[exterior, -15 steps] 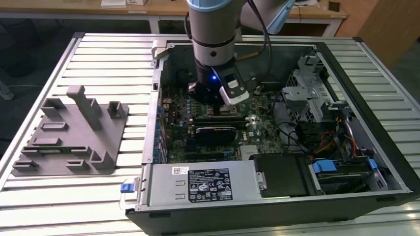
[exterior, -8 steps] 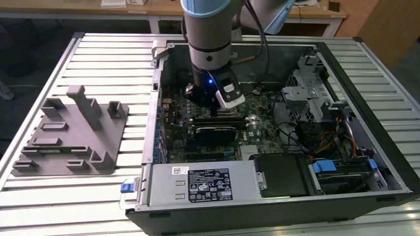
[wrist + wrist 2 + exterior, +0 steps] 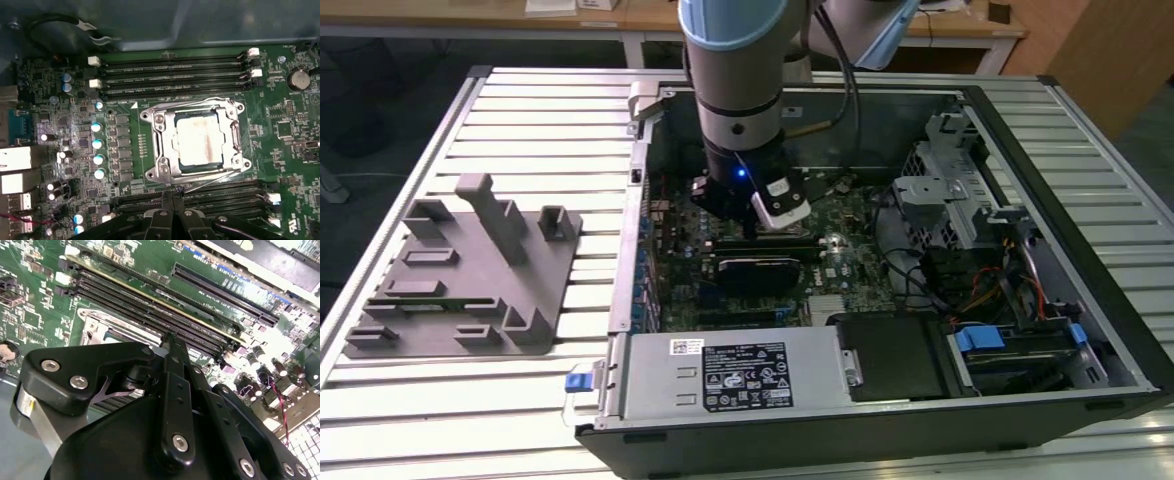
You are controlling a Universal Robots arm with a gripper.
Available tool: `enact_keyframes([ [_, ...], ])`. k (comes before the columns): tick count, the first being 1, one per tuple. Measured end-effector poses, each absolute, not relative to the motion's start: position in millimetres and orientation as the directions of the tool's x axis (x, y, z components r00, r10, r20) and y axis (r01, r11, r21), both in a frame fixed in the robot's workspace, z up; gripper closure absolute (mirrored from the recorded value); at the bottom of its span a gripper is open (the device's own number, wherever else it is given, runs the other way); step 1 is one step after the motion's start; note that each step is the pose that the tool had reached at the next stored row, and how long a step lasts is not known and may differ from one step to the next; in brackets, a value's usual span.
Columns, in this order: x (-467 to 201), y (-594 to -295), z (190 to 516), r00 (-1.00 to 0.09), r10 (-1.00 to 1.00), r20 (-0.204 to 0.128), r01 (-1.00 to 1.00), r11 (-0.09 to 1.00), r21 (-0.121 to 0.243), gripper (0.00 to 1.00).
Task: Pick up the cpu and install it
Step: 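Install the second cpu locking lever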
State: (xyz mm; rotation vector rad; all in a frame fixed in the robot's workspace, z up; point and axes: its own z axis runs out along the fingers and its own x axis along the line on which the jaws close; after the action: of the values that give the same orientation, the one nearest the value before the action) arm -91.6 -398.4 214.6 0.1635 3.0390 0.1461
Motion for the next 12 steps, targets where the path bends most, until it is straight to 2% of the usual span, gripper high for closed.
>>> enact_keyframes([
  [4, -94.6, -400.4, 212.8, -0.990, 0.114, -0.086, 0.102, 0.986, 0.130, 0.89],
  [12, -97.2, -404.8, 206.8, -0.990, 0.116, -0.083, 0.102, 0.982, 0.157, 0.89],
])
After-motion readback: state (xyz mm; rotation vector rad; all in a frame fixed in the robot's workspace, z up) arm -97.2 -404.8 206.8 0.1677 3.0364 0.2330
